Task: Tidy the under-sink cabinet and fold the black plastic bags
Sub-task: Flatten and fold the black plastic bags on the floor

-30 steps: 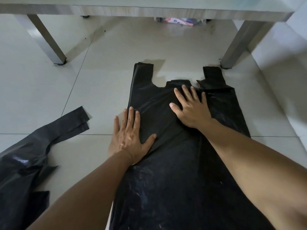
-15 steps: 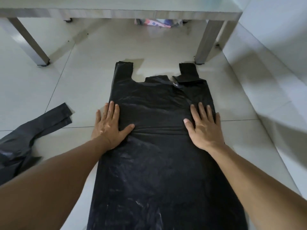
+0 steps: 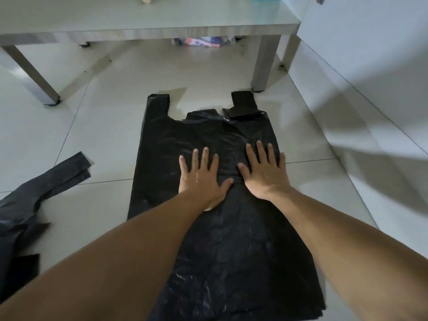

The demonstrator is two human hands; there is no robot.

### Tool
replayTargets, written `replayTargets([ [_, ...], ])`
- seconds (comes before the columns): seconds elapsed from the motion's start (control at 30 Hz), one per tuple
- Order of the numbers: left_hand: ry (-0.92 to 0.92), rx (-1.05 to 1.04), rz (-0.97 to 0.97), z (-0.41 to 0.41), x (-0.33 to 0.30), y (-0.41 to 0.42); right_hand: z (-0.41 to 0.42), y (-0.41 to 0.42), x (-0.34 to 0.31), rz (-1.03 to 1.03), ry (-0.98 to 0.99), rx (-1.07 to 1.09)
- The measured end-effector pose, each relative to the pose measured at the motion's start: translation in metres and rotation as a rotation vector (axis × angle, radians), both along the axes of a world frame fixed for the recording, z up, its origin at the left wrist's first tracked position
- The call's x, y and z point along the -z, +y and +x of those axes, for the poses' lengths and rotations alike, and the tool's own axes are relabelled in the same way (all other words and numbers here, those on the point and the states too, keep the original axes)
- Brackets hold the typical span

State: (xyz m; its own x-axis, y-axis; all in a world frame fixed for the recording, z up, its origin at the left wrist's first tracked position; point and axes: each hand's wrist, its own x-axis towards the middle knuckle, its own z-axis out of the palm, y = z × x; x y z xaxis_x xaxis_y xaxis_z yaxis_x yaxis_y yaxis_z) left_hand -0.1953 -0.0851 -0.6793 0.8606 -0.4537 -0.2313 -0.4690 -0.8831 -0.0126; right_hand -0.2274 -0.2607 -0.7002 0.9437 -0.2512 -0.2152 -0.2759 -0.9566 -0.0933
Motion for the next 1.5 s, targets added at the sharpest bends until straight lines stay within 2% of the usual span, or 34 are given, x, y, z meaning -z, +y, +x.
replayTargets([
  [0.07,0.027,-0.035,-0.032,-0.004,0.013,0.004,0.001,0.001,-0.003,0.014,-0.025,0.003],
  [0.2,-0.043,-0.038,-0.068,-0.005,0.023,0.010,0.023,-0.001,-0.018,-0.023,-0.234,0.017],
  [0.47,-0.067,-0.026,-0.080,-0.005,0.026,0.011,0.124,-0.031,-0.046,0.069,0.045,-0.035],
  [0.63,-0.063,-0.028,-0.085,-0.005,0.028,0.011,0.151,-0.059,-0.059,0.082,-0.015,0.121],
  [0.77,-0.061,-0.032,-0.081,-0.005,0.028,0.011,0.123,-0.071,-0.067,0.179,-0.248,0.361],
  [0.87,-0.063,-0.039,-0.092,-0.005,0.028,0.011,0.087,-0.073,-0.060,0.261,-0.195,0.488],
  [0.93,-0.069,-0.048,-0.108,-0.006,0.029,0.011,0.062,-0.066,-0.056,0.281,-0.177,0.491],
  [1.07,-0.044,-0.077,-0.136,-0.007,0.026,0.012,0.014,-0.050,-0.045,0.357,-0.276,0.494],
  [1.17,0.027,-0.080,-0.188,-0.004,0.021,0.014,-0.014,-0.039,-0.034,0.441,-0.275,0.369],
  [1.3,0.244,-0.181,-0.513,0.003,0.001,0.023,-0.033,-0.024,-0.045,0.561,-0.227,0.333],
  [1.33,0.246,-0.196,-0.547,0.004,-0.006,0.027,-0.037,-0.022,-0.050,0.580,-0.216,0.321],
  [1.43,0.059,-0.198,-0.478,-0.001,-0.020,0.051,-0.048,-0.017,-0.058,0.597,-0.168,0.315],
  [1.5,-0.045,-0.262,-0.418,-0.010,-0.026,0.073,-0.056,-0.016,-0.058,0.539,-0.121,0.374],
])
